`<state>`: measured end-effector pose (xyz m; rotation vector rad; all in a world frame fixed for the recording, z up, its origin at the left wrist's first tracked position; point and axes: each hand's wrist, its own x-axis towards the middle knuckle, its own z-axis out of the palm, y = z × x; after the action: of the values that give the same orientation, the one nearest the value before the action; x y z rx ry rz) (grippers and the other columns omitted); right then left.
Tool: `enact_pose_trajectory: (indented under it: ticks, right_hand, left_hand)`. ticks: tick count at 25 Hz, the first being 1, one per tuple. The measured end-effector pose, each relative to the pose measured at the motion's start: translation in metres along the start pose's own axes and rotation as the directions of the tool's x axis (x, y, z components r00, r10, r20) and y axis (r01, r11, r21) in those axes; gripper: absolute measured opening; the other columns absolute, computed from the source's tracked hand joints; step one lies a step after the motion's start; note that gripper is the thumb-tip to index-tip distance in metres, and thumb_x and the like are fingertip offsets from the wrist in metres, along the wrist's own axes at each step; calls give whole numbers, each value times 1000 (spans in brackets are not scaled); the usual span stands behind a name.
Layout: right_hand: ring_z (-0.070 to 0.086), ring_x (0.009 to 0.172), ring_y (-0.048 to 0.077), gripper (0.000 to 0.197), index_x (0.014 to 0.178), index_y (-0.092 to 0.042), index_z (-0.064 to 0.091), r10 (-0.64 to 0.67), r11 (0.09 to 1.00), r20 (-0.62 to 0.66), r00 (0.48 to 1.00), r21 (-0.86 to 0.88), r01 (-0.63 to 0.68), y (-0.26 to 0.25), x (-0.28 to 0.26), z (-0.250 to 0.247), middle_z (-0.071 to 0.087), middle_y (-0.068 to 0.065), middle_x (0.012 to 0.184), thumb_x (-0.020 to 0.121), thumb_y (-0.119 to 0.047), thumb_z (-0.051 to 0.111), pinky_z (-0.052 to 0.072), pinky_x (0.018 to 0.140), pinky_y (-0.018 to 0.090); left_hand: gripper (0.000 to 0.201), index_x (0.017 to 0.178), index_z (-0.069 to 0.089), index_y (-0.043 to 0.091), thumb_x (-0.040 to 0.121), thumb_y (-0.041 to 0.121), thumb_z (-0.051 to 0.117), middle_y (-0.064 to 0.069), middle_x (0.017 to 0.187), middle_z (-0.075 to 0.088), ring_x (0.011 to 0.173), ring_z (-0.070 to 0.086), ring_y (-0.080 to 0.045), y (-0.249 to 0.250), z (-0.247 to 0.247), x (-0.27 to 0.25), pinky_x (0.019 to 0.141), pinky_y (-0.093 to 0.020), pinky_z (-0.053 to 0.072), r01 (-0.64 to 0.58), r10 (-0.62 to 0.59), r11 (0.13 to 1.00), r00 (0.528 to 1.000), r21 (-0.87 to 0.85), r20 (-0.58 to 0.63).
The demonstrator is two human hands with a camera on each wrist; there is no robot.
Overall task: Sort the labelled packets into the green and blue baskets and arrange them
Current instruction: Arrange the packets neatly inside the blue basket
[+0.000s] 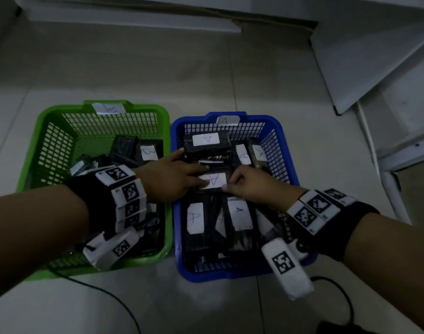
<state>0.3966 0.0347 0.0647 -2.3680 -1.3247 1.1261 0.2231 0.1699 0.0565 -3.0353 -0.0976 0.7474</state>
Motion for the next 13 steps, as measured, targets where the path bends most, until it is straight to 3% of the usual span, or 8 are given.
enact_pose_trajectory:
  ticks: [3,6,10,13]
  right_hand:
    - [56,107,17,58,120,-19,53,6,990,229,974,-141,27,-5,-16,-4,57,1,115,76,-53,70,46,89,27]
    - [46,123,13,71,134,-28,43,-13,982,384,923,-170,85,-1,-19,-2,47,-5,137,74,-51,72,40,101,26]
    - [39,132,15,80,143,-27,34,-49,956,490,871,-230,183,10,-15,3,38,-5,147,76,-42,74,35,110,31]
    - [47,120,14,64,132,-26,46,-73,979,472,878,-134,154,15,-11,5,49,-5,132,76,-34,76,42,101,29]
  left_hand:
    - [48,148,14,40,101,35,27,3,158,7,145,15,-18,-1,3,-1,113,-43,-14,4,-4,1000,1000,-28,6]
    - [47,147,17,39,102,34,27,5,158,10,145,14,-15,-1,2,-1,114,-44,-14,2,-2,998,1000,-66,10]
    - [48,148,16,39,101,35,27,7,159,9,145,12,-12,-2,7,-3,114,-42,-14,2,-3,999,1000,-42,-25]
    - [48,147,15,40,101,35,27,7,158,9,145,12,-12,-2,9,-1,114,-43,-13,-2,0,998,1000,-58,-26]
